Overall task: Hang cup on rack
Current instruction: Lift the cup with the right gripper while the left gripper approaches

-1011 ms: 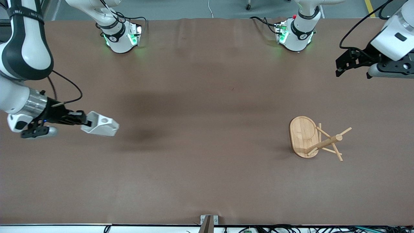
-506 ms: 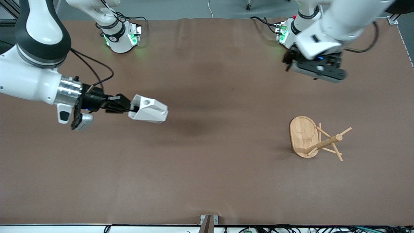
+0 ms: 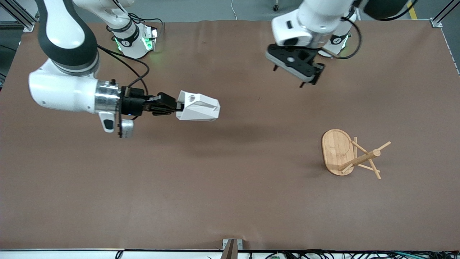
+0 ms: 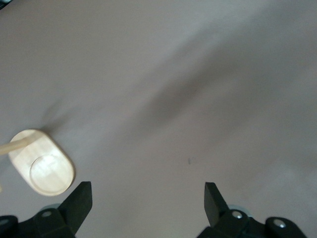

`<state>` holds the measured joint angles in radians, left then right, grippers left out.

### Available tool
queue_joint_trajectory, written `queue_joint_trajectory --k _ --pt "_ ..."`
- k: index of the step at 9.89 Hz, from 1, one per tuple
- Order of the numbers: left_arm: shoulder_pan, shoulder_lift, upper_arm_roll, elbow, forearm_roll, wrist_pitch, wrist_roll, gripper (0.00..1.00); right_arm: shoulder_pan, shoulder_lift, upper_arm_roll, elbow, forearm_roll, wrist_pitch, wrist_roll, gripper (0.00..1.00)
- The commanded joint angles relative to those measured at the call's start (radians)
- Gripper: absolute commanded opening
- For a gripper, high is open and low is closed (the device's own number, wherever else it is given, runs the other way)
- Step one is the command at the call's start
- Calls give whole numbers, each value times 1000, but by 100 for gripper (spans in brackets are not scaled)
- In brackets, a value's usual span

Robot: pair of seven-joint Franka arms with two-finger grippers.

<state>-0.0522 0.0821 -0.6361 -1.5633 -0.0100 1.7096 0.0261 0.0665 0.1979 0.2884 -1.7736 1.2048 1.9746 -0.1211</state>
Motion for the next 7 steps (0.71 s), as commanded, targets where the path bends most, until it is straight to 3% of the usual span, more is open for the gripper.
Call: queue_joint_trajectory --k 1,3,7 --pt "-4 50 -30 5 37 27 168 100 30 30 2 -6 97 0 -27 0" --pt "-23 88 -33 17 38 97 314 100 68 78 2 -13 145 -2 -161 0" --pt "-50 155 -36 54 31 156 460 100 96 110 2 -18 150 -63 -184 0"
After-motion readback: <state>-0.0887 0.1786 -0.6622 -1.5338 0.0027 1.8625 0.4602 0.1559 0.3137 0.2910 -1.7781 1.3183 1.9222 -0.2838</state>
